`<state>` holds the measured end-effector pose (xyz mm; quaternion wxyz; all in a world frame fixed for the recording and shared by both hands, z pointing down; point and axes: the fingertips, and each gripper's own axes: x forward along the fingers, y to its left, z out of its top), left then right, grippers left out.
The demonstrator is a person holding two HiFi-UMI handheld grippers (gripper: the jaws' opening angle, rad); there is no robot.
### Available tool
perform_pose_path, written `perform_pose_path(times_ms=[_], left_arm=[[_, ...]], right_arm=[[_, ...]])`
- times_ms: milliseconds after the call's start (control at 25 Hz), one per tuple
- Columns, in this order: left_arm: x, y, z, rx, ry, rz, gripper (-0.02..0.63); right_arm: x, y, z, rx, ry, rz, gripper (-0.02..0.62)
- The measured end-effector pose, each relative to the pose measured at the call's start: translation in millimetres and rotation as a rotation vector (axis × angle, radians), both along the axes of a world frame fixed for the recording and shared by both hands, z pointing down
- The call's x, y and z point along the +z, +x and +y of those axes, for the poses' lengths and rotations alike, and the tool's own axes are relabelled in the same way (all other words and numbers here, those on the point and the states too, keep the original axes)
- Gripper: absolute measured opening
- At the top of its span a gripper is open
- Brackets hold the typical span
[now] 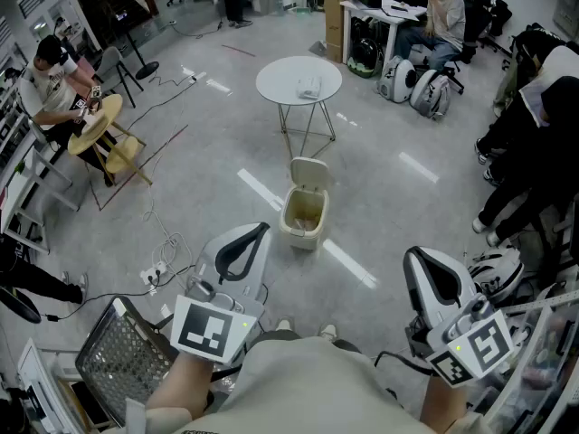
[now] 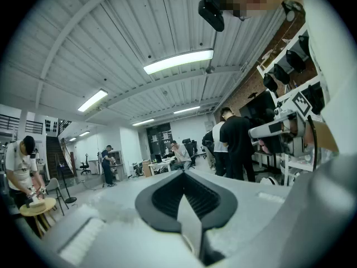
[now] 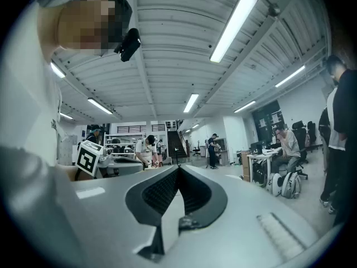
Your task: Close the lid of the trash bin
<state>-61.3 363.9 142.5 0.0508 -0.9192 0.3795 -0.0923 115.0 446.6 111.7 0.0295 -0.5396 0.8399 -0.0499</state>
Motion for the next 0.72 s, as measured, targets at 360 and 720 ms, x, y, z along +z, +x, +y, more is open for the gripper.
perform_pose_path(times_ms=[360, 720], left_arm=[[4.6, 22.8, -5.8, -0.009, -0.046, 0.008, 0.002], [7.3, 51.0, -2.1, -0.022, -0.024, -0.013, 0.002]], right_arm=[[-0.3, 19.8, -4.8, -0.029, 0.015, -0.058, 0.003], [19.3, 45.3, -8.9, -0.046, -0.026, -0.052, 0.003]])
